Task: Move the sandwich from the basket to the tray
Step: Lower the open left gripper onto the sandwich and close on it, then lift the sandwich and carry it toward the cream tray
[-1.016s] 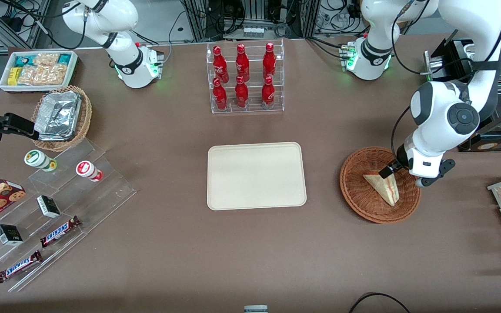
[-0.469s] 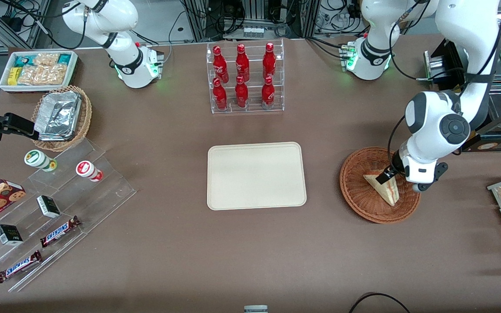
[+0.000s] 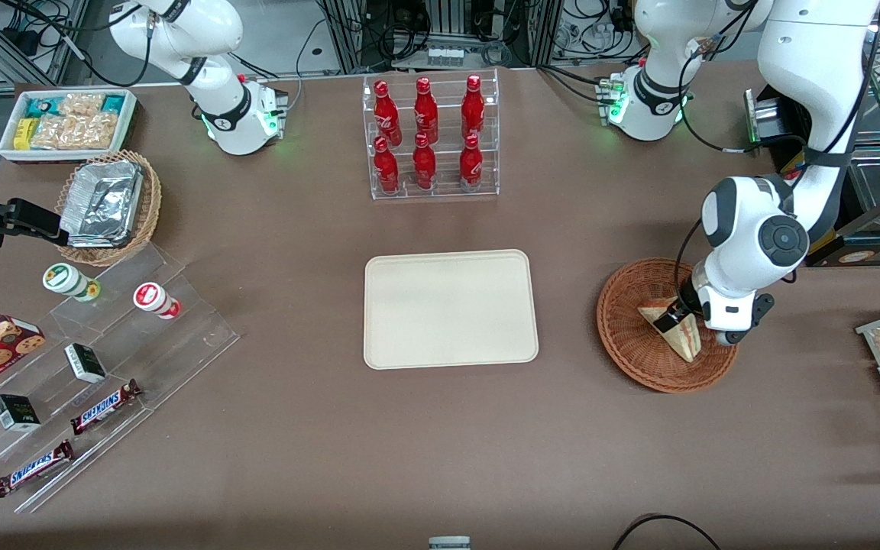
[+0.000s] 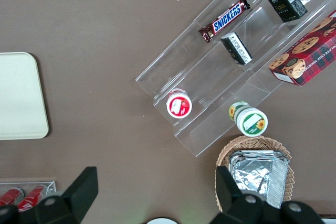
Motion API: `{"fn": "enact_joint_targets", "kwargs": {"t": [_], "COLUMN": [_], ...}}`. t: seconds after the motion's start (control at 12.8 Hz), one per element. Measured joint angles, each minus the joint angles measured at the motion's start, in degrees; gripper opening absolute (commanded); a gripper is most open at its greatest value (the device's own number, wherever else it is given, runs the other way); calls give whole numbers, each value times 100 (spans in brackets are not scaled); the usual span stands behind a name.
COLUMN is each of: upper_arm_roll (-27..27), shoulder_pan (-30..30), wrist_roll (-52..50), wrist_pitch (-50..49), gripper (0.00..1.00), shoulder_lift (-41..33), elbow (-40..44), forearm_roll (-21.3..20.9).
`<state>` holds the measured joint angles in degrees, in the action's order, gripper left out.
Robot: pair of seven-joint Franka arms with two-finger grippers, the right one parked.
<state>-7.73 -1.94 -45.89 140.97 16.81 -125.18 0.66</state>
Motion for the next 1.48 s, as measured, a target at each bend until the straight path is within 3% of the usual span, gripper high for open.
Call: {"fn": "enact_joint_targets", "kwargs": {"t": [0.08, 0.62, 1.02, 1.17, 1.48], "upper_arm_roll": [0, -27, -221, -423, -764], "shoulder_pan": [0, 5, 76, 225, 975], "wrist_roll": [-1, 469, 816, 1061, 949], "wrist_pitch": [0, -472, -2134, -2770, -2853], "gripper": [0, 0, 0, 0, 0], "shoulder_lift": [4, -144, -420, -433, -196], "elbow": [0, 83, 1057, 1559, 1965], "forearm_roll": [0, -8, -3, 22, 34]}}
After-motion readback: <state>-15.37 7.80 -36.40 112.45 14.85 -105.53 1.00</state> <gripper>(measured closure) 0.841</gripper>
